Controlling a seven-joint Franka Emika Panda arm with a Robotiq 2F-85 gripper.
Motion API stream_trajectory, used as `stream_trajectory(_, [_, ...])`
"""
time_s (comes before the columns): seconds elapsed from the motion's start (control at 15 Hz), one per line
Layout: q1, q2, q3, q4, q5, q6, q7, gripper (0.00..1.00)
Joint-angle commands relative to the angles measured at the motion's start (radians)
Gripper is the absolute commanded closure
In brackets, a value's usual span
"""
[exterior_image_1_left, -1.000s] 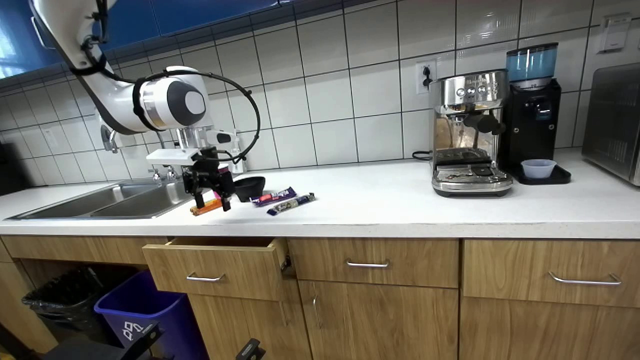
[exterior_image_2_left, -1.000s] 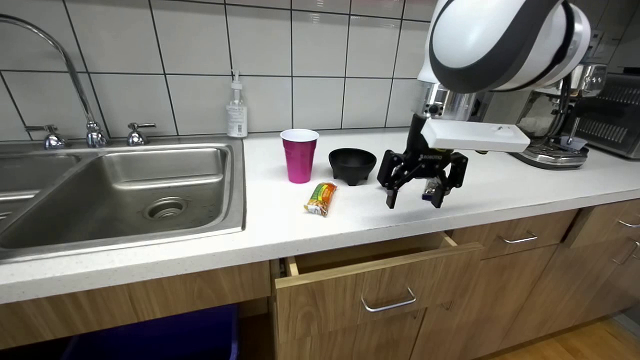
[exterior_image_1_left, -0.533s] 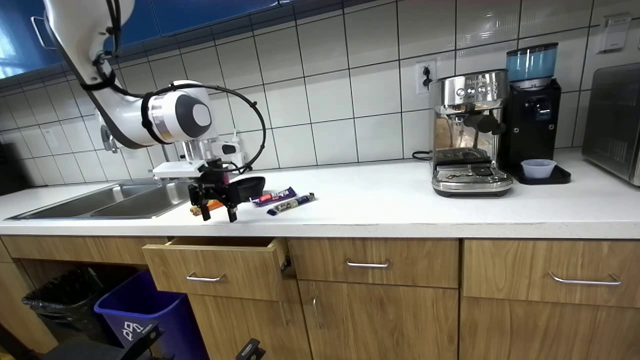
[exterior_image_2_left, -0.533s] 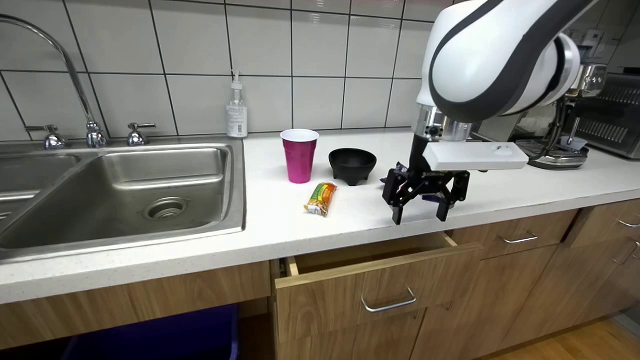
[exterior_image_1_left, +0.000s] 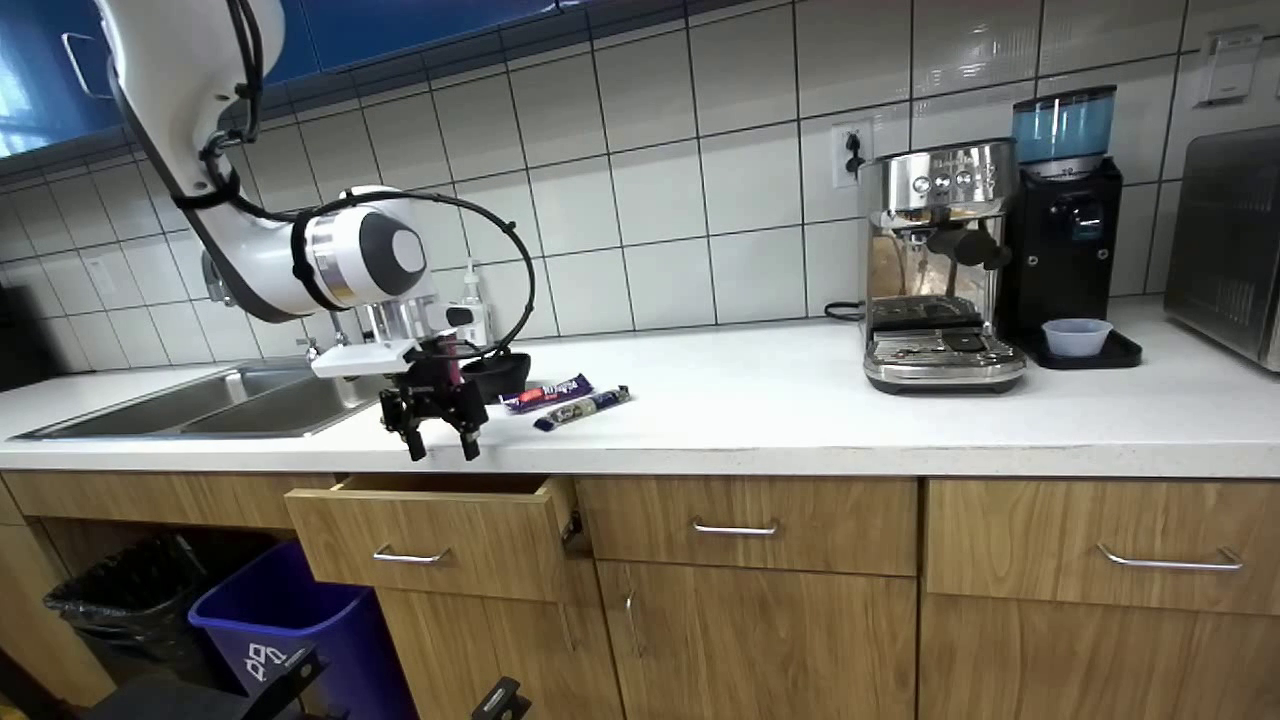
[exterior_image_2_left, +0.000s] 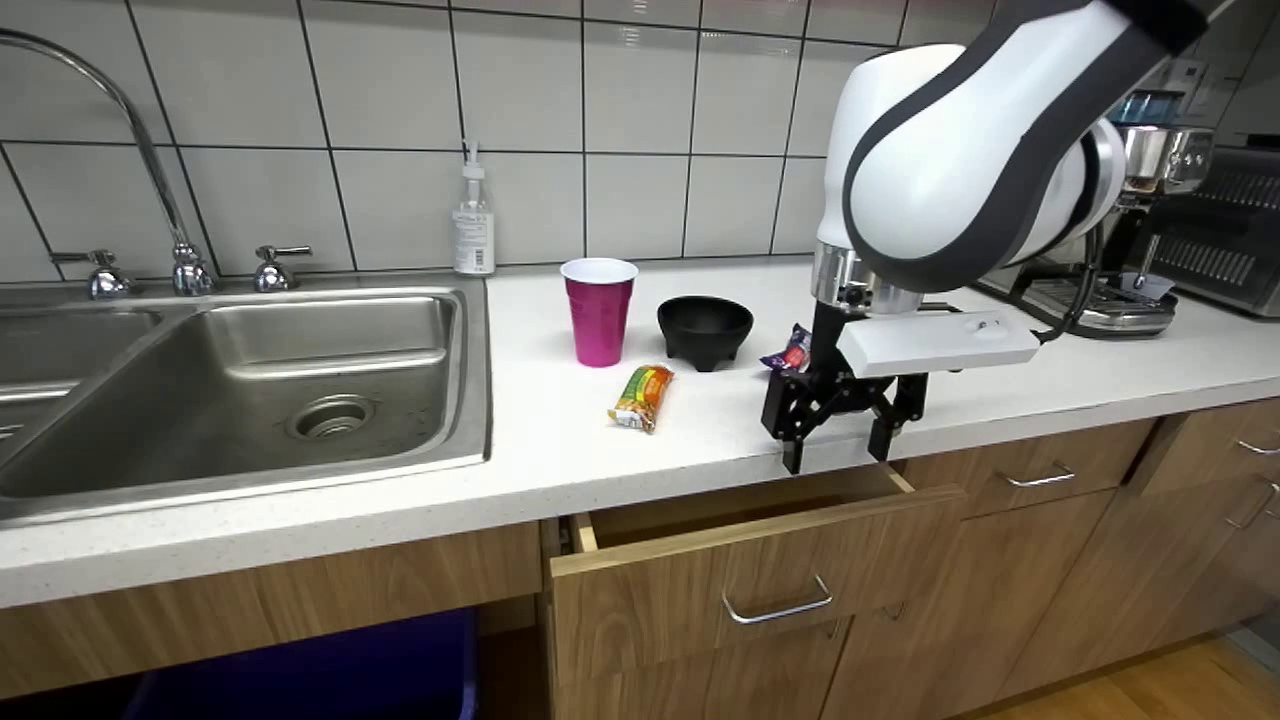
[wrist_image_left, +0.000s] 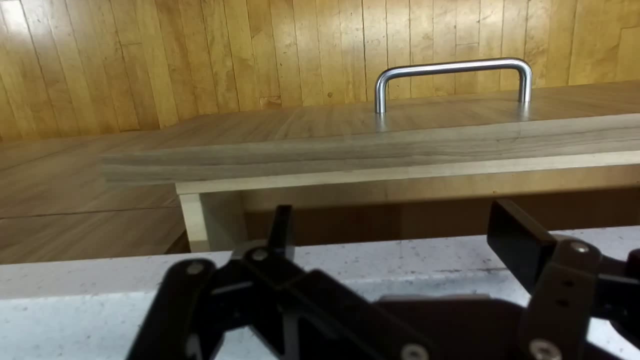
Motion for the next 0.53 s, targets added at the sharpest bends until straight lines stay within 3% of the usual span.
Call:
stream_trajectory(0.0, [0.033,0.037,-0.027,0.039,-0.041,0.014,0.048,0.00])
stream_trajectory(0.47, [0.061,0.074,-0.051,0.053,-0.033,0.062,0.088,0.00])
